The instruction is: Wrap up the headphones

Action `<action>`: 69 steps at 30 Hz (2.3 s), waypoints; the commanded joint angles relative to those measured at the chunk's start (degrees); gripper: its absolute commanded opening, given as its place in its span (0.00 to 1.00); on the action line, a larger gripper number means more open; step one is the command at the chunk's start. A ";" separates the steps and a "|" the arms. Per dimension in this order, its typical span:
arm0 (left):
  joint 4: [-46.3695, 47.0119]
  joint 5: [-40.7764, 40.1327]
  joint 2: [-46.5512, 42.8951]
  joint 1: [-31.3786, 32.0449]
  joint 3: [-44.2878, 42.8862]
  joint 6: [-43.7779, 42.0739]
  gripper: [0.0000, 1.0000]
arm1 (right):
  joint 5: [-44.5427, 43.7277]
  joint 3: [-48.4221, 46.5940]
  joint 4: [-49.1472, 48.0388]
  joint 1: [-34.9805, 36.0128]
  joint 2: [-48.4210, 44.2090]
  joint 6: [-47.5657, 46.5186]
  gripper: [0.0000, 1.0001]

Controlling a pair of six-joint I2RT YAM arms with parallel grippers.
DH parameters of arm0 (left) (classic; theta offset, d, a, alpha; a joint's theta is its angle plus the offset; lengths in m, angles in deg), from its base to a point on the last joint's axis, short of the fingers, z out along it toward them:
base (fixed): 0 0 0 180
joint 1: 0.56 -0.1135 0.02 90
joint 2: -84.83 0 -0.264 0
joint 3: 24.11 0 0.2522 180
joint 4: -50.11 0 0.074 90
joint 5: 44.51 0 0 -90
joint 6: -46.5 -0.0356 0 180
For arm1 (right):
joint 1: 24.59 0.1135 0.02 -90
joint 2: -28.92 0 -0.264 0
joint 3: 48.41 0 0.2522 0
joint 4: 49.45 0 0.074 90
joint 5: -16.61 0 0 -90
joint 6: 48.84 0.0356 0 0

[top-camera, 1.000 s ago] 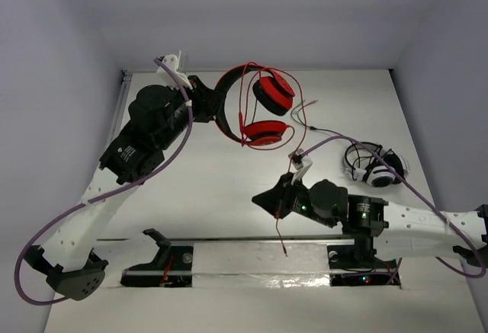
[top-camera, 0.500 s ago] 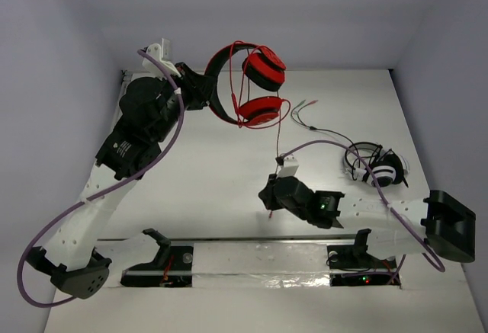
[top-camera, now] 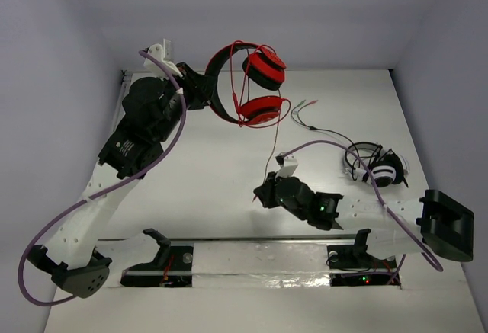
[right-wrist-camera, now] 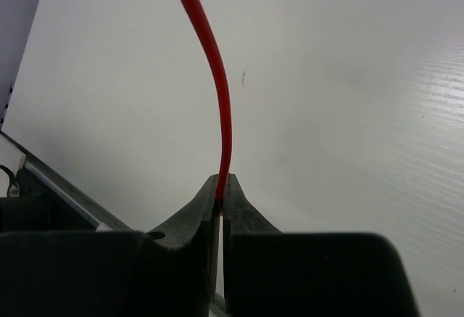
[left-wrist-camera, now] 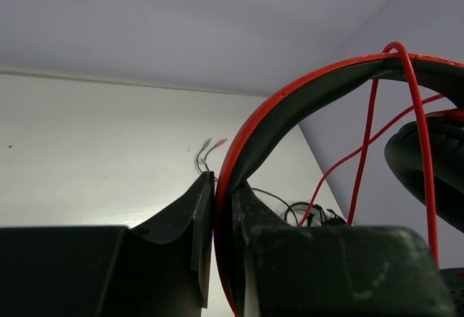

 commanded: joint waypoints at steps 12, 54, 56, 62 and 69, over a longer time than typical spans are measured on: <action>11.91 -20.12 5.39 -0.18 8.09 0.23 0.00 | 2.32 -11.33 13.86 8.68 6.82 0.77 0.00; 23.60 -4.31 8.47 17.22 37.19 -1.62 0.00 | -3.83 -33.57 34.98 14.41 -5.31 -15.75 0.00; 23.52 -4.31 9.08 17.22 36.67 -0.92 0.00 | -1.92 -33.49 33.58 14.41 -4.60 -15.84 0.00; 23.42 -2.82 11.89 17.22 33.85 1.01 0.00 | 5.99 -32.88 29.54 14.41 -5.22 -16.63 0.00; 24.83 0.96 11.99 15.99 32.80 2.07 0.00 | 13.83 -30.06 24.52 14.41 -4.17 -15.84 0.00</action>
